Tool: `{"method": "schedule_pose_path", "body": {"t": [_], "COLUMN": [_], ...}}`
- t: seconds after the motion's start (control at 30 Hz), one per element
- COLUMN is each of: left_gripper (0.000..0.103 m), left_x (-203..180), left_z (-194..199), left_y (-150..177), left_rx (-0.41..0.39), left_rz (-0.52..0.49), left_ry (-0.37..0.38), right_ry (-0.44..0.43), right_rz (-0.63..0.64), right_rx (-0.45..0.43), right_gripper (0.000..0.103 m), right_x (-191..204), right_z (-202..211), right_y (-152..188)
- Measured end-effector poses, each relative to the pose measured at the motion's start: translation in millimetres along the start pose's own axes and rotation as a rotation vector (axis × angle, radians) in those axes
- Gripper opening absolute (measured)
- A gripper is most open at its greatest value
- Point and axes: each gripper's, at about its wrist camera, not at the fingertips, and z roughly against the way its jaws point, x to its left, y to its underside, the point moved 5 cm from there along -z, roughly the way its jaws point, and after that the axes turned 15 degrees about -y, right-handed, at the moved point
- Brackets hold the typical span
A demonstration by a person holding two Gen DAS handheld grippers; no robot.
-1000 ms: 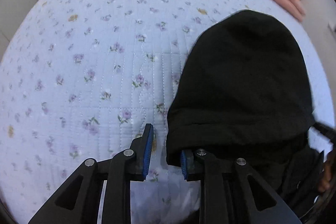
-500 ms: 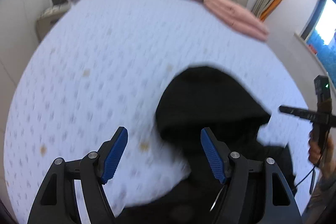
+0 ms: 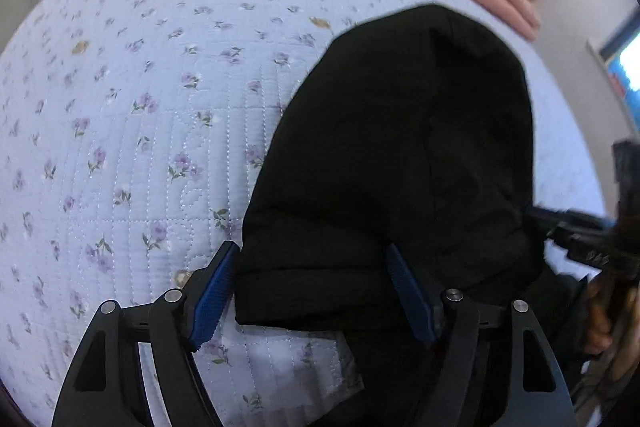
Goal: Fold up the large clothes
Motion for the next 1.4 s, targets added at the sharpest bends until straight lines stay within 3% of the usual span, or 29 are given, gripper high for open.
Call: {"method": "schedule_pose_path", "body": {"t": [0.1, 0.23, 0.43, 0.53, 0.6, 0.73, 0.8, 0.87, 1.03, 1.07, 1.1, 1.2, 1.27, 1.4], "left_gripper": [0.077, 0.078, 0.077, 0.077, 0.077, 0.077, 0.077, 0.077, 0.077, 0.077, 0.076, 0.040, 0.029, 0.026], "left_x": [3, 6, 15, 15, 12, 7, 6, 6, -13, -17, -24, -31, -31, -33], "left_z": [11, 46, 78, 55, 35, -6, -15, -19, -29, -27, -24, -7, 12, 69], "left_y": [-2, -13, -46, -58, -54, -38, -35, -34, -35, -37, -37, -38, -37, -24], "left_rx": [-0.026, -0.131, -0.209, -0.138, -0.085, 0.015, 0.045, 0.059, 0.083, 0.077, 0.059, -0.001, -0.035, -0.121], "left_rz": [-0.002, -0.056, -0.049, -0.048, -0.051, -0.035, -0.003, 0.023, 0.022, 0.020, 0.003, -0.040, -0.048, -0.072], "left_ry": [0.005, -0.046, -0.046, -0.053, -0.044, 0.029, 0.111, 0.169, 0.230, 0.214, 0.197, 0.143, 0.141, 0.135], "right_ry": [-0.044, -0.148, -0.194, -0.236, -0.283, -0.385, -0.446, -0.507, -0.593, -0.608, -0.613, -0.554, -0.549, -0.510], "right_rz": [0.007, -0.020, -0.101, -0.164, -0.204, -0.274, -0.248, -0.238, -0.176, -0.181, -0.175, -0.114, -0.069, 0.038], "right_rx": [-0.001, -0.049, -0.097, -0.081, -0.058, -0.011, -0.020, 0.002, 0.046, 0.049, 0.052, 0.047, 0.024, -0.029], "right_gripper": [0.039, 0.041, 0.047, 0.052, 0.071, 0.073, 0.074, 0.073, 0.073, 0.070, 0.054, 0.034, 0.028, 0.022], "right_x": [-2, -16, -56, -74, -86, -86, -80, -75, -42, -37, -30, -17, -5, 28], "right_z": [7, 45, 78, 75, 64, 30, 26, 17, -4, -8, -10, -4, 10, 57], "right_y": [-2, -6, -12, -12, -11, -6, -9, -11, -27, -31, -34, -33, -30, -12]}}
